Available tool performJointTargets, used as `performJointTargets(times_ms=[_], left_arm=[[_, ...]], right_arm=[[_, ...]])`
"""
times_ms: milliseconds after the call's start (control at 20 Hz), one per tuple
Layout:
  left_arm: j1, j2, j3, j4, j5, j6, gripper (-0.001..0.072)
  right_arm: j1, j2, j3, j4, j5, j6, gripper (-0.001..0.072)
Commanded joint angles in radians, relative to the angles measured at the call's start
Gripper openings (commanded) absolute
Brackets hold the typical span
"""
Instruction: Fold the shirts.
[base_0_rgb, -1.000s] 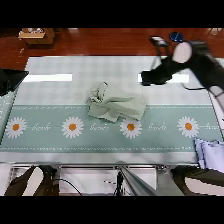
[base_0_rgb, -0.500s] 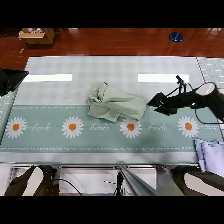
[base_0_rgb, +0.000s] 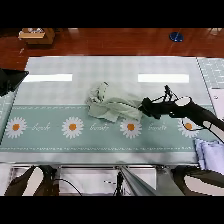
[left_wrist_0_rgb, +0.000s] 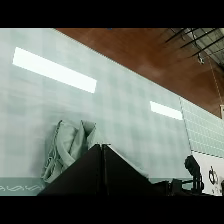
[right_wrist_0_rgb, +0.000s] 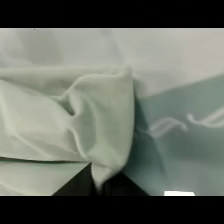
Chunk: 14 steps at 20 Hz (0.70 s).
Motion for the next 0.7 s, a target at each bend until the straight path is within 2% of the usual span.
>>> performJointTargets(times_ms=[0,50,150,250,450,650], left_arm=[[0.001,0.001,0.0,0.0,0.001,0.0,0.0026],[0.001,0.001,0.0,0.0,0.001,0.0,0.0026],[0.0,0.0,0.0,0.0,0.006,0.001,0.0027],[0.0,0.0,0.0,0.0,0.02,0.001,0.0026],[-0.016,0.001,0.0,0.0,0.026,0.0,0.0026],[-0.071,0.0,0.0,0.0,0.027,0.001,0.0026]], right_arm=[[-0.005,0.018,0.043,0.1,0.002,-0.113,0.0031],[-0.03,0.059,0.089,0.09,0.059,-0.153,0.0031],[-0.102,0.163,0.199,0.054,0.178,-0.137,0.0031],[-0.195,0.277,0.329,-0.025,0.291,-0.012,0.003],[-0.435,0.452,0.567,-0.425,0.61,0.227,0.003],[-0.744,0.555,0.682,-0.632,0.941,0.23,0.003]])
